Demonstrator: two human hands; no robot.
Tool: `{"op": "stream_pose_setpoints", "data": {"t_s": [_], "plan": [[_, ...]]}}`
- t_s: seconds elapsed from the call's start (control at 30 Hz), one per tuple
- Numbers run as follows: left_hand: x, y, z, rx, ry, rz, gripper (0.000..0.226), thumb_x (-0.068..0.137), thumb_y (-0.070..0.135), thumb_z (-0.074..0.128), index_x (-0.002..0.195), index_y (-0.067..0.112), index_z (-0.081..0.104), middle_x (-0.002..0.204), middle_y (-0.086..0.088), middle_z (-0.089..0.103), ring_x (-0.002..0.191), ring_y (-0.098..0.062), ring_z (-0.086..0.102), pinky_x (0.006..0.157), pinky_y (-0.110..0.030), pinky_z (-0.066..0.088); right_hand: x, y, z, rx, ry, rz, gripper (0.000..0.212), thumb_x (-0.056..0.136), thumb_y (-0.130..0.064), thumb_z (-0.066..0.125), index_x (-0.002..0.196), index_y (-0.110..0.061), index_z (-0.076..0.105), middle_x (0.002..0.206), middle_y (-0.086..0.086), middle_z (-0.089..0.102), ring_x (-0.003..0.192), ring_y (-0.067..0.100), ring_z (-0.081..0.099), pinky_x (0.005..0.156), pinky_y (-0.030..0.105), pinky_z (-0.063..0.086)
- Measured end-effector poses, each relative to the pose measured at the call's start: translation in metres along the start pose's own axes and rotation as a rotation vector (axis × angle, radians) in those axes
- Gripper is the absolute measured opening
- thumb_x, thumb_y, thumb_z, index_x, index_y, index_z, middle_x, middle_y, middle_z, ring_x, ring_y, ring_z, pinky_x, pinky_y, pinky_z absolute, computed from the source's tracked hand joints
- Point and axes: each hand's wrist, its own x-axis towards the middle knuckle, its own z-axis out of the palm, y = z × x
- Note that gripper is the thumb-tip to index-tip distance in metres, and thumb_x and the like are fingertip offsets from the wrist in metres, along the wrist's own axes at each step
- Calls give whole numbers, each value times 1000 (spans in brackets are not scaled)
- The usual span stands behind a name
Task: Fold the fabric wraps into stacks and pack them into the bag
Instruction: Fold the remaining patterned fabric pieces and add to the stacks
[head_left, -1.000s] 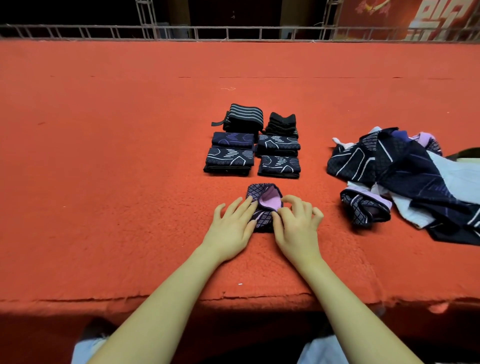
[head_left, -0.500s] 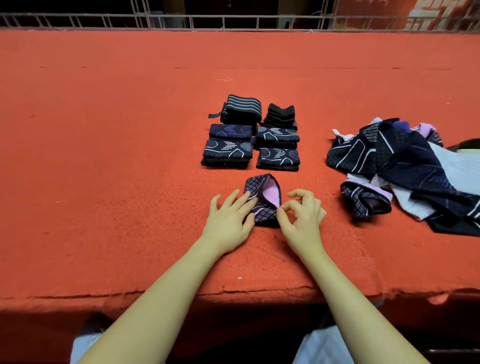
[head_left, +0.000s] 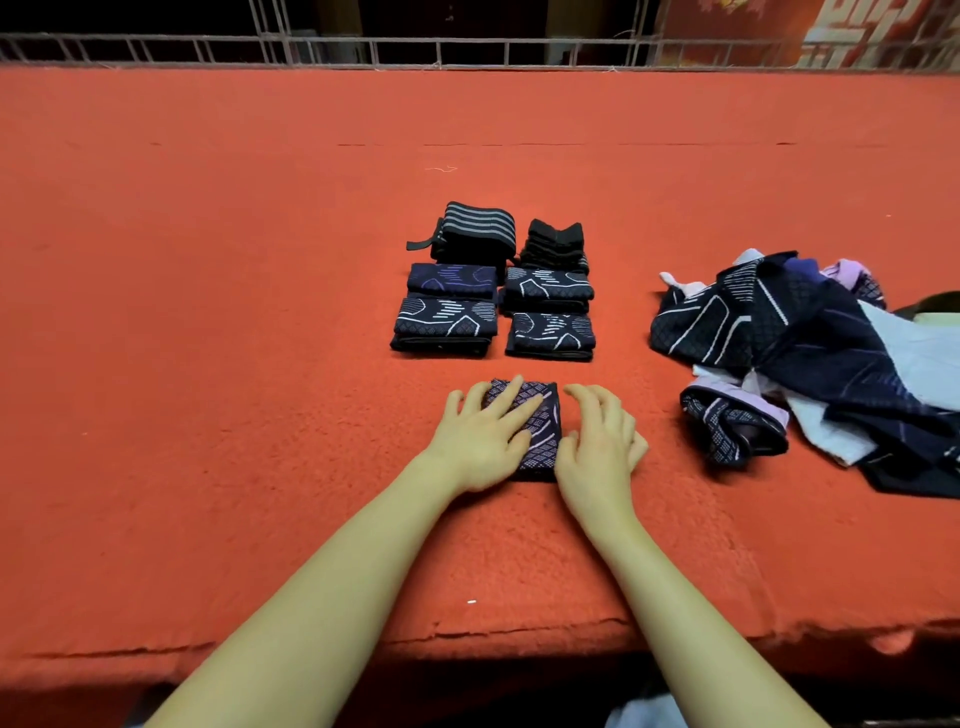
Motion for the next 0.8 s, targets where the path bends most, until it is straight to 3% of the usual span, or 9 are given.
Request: {"op": "stream_pose_setpoints", "data": {"t_s": [0.07,0.13,0.23,0.47,0.6,0.7,0.8], "plan": [[5,-2,-1,7,-65,-2,54,101,42,23,151,38,4,160,6,-6,146,-23,-6,115,-47,-5,2,0,2,-46,-28,-15,52,80,-32,28,120,-22,60,137,0,47,124,18,38,93,30,16],[8,-7,-4,15,-111,16,55,100,43,24,151,40,2,160,7,-7,146,-20,-10,115,-47,-10,5,3,6,-110,-67,22,45,91,-42,32,119,-19,60,142,2,43,130,19,33,98,34,14],[10,-11,-9,28,-144,32,54,100,45,23,150,41,1,160,9,-7,147,-20,-8,115,-48,-11,6,9,10,-182,-121,66,35,94,-40,47,114,-14,60,147,5,35,134,20,25,101,36,10],[7,-9,-13,-15,-103,13,50,103,37,20,151,38,5,160,9,5,147,-20,0,114,-49,-7,8,10,10,-233,-203,43,38,92,-45,50,100,-9,59,153,10,25,140,23,14,104,37,4],[6,-9,-15,34,109,53,51,102,39,22,150,41,7,150,6,33,131,-25,32,104,-42,17,2,5,12,-141,-76,-155,21,83,-29,61,84,-9,61,139,21,44,133,32,32,98,38,16],[9,-12,-26,93,366,101,51,94,43,23,142,36,40,136,-4,49,115,-30,45,92,-42,32,5,0,3,-2,39,-262,22,80,-33,56,83,-12,59,128,17,52,125,25,36,93,33,20],[16,-21,-38,160,532,237,41,91,36,35,118,23,64,137,-7,53,116,-31,48,90,-41,28,20,-2,-9,46,93,-338,24,82,-36,54,85,-13,62,126,13,53,119,23,41,91,29,20]]}}
